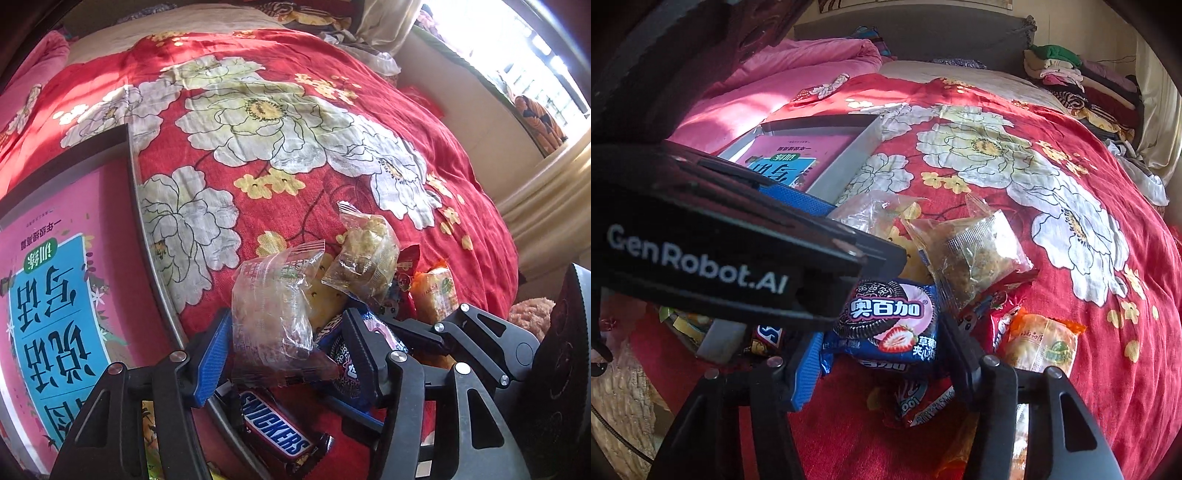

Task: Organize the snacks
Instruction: 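Grasp the clear bread bag with the left gripper while the right grasps the strawberry biscuit pack, then carry the bread bag over the tray with the left gripper while the right carries the biscuit pack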

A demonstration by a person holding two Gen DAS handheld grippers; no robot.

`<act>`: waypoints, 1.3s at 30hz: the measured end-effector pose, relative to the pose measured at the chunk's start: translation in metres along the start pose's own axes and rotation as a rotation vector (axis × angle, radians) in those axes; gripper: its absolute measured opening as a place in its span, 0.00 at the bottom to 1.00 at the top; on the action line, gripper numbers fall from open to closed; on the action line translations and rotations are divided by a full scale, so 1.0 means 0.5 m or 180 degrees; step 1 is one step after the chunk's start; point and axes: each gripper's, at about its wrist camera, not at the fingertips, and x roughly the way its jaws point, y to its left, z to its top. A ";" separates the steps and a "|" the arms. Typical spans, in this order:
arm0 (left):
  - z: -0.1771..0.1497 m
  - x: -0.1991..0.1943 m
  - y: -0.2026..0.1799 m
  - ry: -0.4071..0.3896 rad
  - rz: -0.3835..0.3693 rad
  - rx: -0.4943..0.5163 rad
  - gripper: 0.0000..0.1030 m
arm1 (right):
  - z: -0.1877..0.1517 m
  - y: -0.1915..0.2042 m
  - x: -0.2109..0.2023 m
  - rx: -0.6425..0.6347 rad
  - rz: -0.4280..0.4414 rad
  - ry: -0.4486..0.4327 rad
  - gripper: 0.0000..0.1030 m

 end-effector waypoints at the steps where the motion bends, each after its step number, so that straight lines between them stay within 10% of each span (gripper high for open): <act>1: 0.002 0.003 0.002 -0.0004 -0.0001 -0.0021 0.56 | 0.000 -0.002 -0.001 0.0019 0.0025 0.0000 0.55; 10: 0.013 0.018 0.001 -0.0020 0.0071 -0.0068 0.39 | -0.003 -0.004 -0.008 0.0154 0.0291 0.0026 0.53; 39: -0.105 -0.214 0.057 -0.0742 -0.0012 -0.0591 0.38 | 0.009 -0.067 -0.131 0.0645 0.0608 -0.0625 0.53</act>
